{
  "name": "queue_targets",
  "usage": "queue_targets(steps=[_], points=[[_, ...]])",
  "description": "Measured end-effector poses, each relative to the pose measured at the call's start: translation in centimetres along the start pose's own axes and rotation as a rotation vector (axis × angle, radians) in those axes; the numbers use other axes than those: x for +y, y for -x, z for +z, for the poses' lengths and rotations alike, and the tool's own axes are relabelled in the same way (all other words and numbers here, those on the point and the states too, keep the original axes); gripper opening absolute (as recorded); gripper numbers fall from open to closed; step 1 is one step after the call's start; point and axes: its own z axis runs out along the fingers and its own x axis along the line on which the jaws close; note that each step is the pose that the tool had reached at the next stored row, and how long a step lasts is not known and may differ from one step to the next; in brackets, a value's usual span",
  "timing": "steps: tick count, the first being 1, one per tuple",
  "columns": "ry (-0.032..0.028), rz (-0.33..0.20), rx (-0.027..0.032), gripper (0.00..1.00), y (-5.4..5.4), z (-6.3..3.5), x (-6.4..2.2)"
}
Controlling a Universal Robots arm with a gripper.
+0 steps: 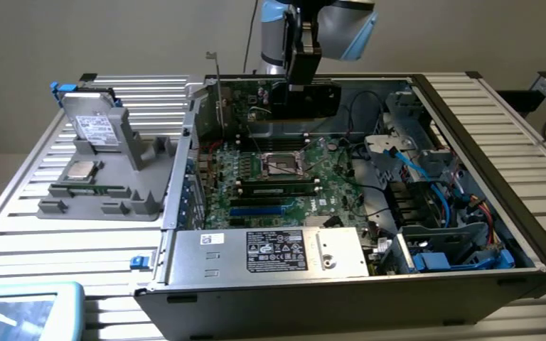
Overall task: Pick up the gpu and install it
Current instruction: 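Insert the gpu into the slot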
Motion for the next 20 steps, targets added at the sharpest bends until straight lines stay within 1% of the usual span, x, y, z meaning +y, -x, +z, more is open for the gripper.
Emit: queue_targets(steps=[20], points=[[0.0001,0.0,0.0,0.27,-0.06,0.19,0.0]])
